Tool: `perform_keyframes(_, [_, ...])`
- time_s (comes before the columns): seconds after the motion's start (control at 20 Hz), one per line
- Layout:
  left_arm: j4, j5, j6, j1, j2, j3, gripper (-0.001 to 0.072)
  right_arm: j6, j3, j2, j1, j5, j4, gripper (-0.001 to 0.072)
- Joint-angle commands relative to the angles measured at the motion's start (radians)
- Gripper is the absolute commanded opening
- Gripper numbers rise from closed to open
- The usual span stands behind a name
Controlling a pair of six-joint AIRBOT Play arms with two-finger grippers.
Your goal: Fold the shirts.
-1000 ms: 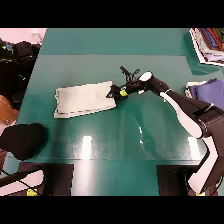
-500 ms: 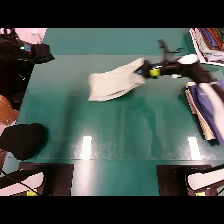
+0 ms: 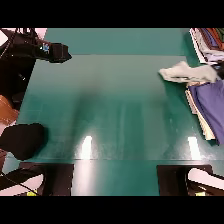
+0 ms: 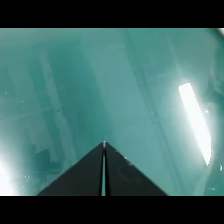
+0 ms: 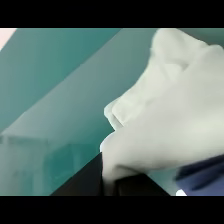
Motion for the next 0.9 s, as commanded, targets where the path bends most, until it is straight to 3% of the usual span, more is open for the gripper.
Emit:
perform_keyframes(0.0, [-0.003, 0.008, -0.015, -0.009, 0.0, 0.0, 0.0028, -0.021, 0.014, 0.031, -0.122, 0.013, -0.016, 0.0016])
perform_keyframes(0.3, [-0.002, 0.008, -0.015, -0.009, -0.002, 0.0, 0.0028, -0.019, 0.249, 0.031, -0.131, 0.113, -0.021, 0.0015])
perform_keyframes(0.65, [0.0, 0.005, -0.011, -0.009, -0.002, 0.0, 0.0028, 0.084, 0.319, 0.11, -0.14, 0.253, -0.349, 0.0016])
perform_keyframes(0.85, [0.001, 0.005, -0.007, -0.008, -0.002, 0.0, 0.0028, 0.112, 0.209, 0.204, -0.234, 0.32, -0.432, 0.0016])
